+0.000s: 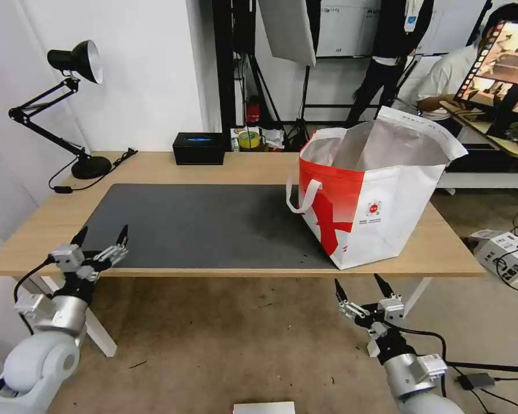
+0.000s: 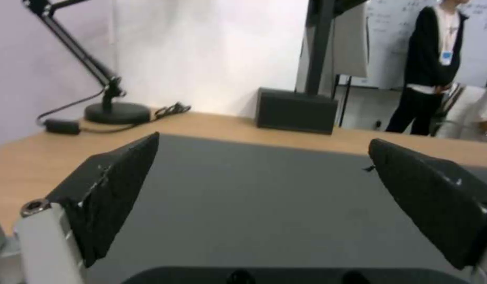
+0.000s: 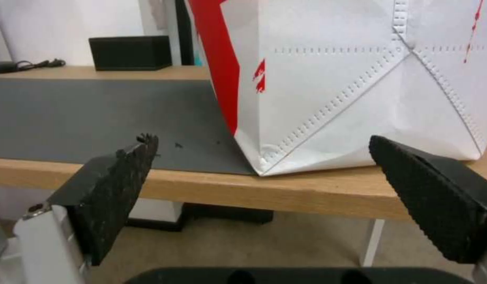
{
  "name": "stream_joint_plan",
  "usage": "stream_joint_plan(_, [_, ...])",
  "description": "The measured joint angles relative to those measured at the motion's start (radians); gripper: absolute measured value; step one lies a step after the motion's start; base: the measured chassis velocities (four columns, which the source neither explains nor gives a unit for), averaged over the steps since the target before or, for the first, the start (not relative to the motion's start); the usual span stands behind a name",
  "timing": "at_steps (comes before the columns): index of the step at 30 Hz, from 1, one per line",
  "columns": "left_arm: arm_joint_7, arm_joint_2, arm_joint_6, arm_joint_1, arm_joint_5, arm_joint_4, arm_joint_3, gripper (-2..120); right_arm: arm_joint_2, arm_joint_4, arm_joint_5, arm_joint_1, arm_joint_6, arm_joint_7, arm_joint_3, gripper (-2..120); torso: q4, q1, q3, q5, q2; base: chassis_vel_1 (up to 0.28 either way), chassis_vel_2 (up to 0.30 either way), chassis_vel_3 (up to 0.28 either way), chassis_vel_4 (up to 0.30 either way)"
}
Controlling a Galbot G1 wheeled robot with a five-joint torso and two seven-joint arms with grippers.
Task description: Pick up the trash from the table and place it into the takeout bag.
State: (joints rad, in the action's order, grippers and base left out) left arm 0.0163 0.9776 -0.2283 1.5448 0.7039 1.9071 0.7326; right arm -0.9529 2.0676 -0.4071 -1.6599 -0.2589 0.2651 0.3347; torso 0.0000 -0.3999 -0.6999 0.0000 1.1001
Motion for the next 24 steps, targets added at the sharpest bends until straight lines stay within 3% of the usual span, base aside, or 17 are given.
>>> stream_joint_plan(8, [-0.021, 0.064, -0.014, 0.067, -0.041, -0.012, 0.037, 100, 0.0, 0.0, 0.0, 0.0, 0.0, 0.0, 0.0, 100, 0.0, 0.0, 0.0, 0.0, 0.0, 0.0, 0.0, 0.0, 0.0])
stream_joint_plan(24, [-0.057, 0.11, -0.051, 0.104, -0.05, -0.073, 0.036, 100, 0.0, 0.0, 0.0, 0.0, 0.0, 0.0, 0.0, 100, 0.0, 0.0, 0.0, 0.0, 0.0, 0.0, 0.0, 0.0, 0.0])
